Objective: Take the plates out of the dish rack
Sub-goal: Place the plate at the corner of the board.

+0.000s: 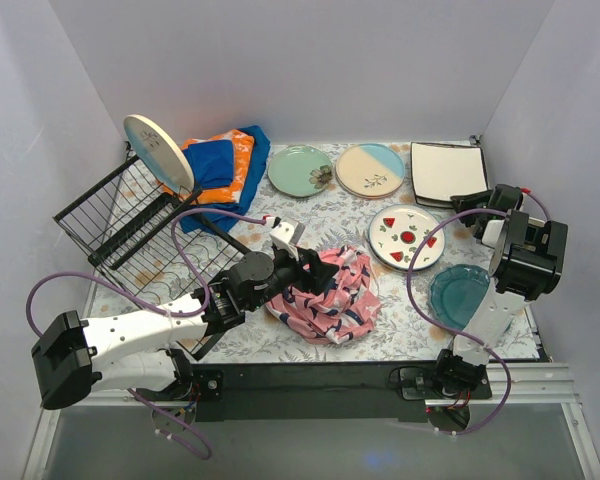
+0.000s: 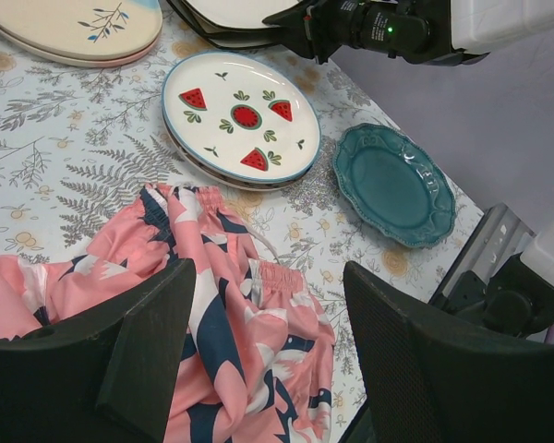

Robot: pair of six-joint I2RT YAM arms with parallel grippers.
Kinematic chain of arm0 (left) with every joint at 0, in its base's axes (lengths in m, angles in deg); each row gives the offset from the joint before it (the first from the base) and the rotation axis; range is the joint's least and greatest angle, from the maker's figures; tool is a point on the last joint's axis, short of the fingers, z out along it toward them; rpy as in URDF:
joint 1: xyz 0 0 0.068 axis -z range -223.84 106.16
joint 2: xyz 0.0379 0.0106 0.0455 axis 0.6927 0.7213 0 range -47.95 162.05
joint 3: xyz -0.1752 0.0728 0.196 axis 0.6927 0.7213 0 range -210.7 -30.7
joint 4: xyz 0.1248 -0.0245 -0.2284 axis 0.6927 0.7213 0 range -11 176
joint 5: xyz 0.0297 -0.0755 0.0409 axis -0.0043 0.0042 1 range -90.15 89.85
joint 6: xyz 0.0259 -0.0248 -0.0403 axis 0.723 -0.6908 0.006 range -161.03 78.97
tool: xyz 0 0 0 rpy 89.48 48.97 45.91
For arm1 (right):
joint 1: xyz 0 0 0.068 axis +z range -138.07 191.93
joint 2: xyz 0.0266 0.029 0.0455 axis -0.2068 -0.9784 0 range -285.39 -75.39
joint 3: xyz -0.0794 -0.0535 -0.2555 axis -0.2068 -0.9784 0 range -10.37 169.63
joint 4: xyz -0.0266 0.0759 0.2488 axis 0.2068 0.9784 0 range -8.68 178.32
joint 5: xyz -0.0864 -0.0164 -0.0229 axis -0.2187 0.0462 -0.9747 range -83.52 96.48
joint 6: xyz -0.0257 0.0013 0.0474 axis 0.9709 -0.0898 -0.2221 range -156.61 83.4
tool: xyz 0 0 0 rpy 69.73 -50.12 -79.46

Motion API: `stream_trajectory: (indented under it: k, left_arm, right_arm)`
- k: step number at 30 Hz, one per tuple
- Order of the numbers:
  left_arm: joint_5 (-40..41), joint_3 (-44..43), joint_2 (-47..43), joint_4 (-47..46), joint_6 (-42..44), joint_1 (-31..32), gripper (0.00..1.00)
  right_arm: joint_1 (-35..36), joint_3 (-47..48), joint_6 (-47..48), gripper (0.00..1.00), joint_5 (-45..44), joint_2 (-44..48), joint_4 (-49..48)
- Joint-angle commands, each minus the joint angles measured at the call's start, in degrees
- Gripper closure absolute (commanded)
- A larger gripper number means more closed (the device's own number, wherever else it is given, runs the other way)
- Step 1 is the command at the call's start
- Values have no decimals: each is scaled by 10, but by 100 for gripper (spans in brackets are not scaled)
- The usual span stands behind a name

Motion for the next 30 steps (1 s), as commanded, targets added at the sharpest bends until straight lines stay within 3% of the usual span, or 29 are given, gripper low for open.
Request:
stream_trajectory:
  k: [1, 6, 12, 16, 30]
  left_arm:
    - [17, 6, -20, -6, 6, 3, 36]
    - [17, 4, -14, -6, 7, 4, 36]
    - [20, 2, -9, -6, 7, 4, 36]
    - [21, 2, -8, -6, 7, 4, 36]
    - [27, 6, -21, -4, 8, 4, 36]
  right_arm:
    - [-8, 43, 29, 73, 6, -1, -14]
    - [-14, 55, 28, 81, 19, -21, -14]
    - [-14, 57, 21, 82, 47, -23, -15]
    - [-7, 44, 14, 91, 50, -14, -16]
    - [25, -16, -13, 94, 6, 15, -39]
